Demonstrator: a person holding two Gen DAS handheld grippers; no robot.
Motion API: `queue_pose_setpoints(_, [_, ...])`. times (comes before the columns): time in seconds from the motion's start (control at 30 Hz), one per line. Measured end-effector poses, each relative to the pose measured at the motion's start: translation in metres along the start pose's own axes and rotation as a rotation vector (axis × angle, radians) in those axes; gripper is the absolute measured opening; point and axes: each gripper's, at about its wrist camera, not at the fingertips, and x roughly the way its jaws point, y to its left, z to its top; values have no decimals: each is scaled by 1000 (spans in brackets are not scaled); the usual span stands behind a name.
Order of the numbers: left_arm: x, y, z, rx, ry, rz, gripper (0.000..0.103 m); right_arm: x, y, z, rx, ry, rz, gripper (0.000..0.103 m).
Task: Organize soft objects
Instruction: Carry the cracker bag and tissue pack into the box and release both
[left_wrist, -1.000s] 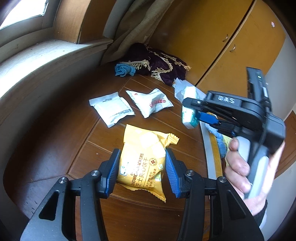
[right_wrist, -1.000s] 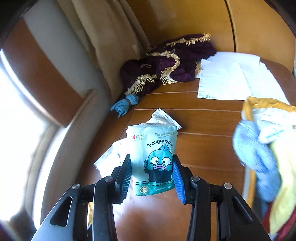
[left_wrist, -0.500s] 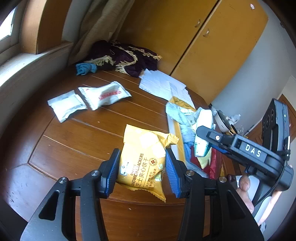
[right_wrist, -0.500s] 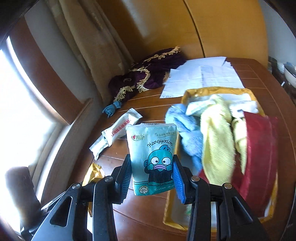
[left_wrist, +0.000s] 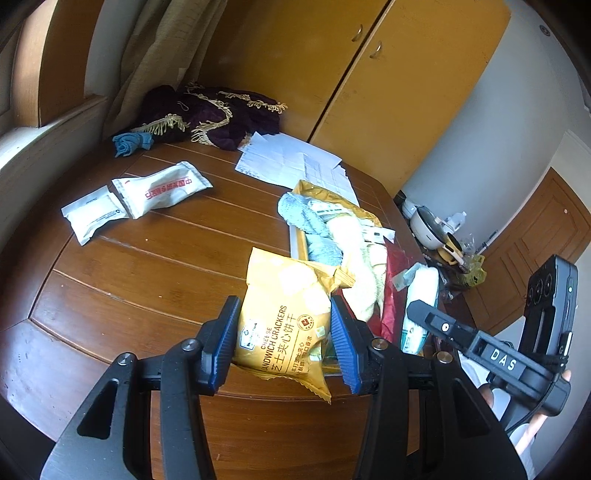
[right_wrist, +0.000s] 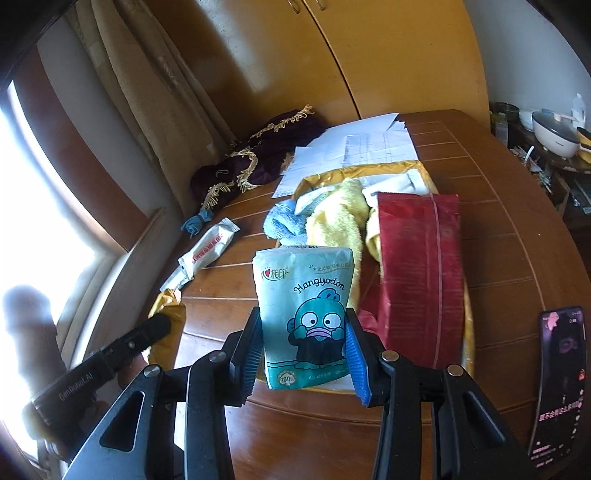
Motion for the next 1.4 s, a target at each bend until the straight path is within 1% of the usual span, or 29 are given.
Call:
queue_pose_setpoints(0.13, [4,-10,0,13,7,-14,46,2,-13,-7,14,21,-18,42])
queue_pose_setpoints(0.3, [17,-28,4,45,20,-49,46,3,-25,-10,35,24,-41,42])
queue_pose_setpoints(0.43, [36,-44,9,67,50,-88,46,11,-31,-10,54,32,-41,42])
queue_pose_setpoints(0.57, [58,-60,7,85,89,-99,46,18,-31,-11,35,31,-85,43])
queue_pose_setpoints(0.7, [77,-66,1,81,135,-103,46,26,-32,-12,14,42,-101,43])
queue_pose_setpoints(0.77, [85,-67,-3,89,146,-104,46,29,-31,-13,2,43,-105,43])
queue_pose_setpoints(0.87, [94,-67,-5,92,164,-108,46,30,-29,-13,-15,44,-118,46])
queue_pose_setpoints(1.0, [98,-63,-7,72,181,-128,47,30,-29,-13,-12,35,-132,50])
queue_pose_setpoints(1.1, [98,-59,-5,53,187,-171,52,30,-29,-12,-8,35,-128,54])
queue_pose_setpoints(1.17, [96,-55,-4,29,196,-221,63,24,-28,-11,-8,17,-128,59])
queue_pose_setpoints(1.2, [95,-54,-3,21,197,-246,66,21,-26,-10,-11,6,-130,62])
queue_pose_setpoints(1.23, [93,-54,-2,14,197,-272,70,18,-25,-9,-14,-6,-133,66])
queue_pose_setpoints(1.33, [87,-54,1,1,181,-306,71,9,-20,-6,-22,-35,-135,67])
queue_pose_setpoints(1.4, [81,-55,2,9,168,-324,71,5,-18,-5,-18,-47,-128,67])
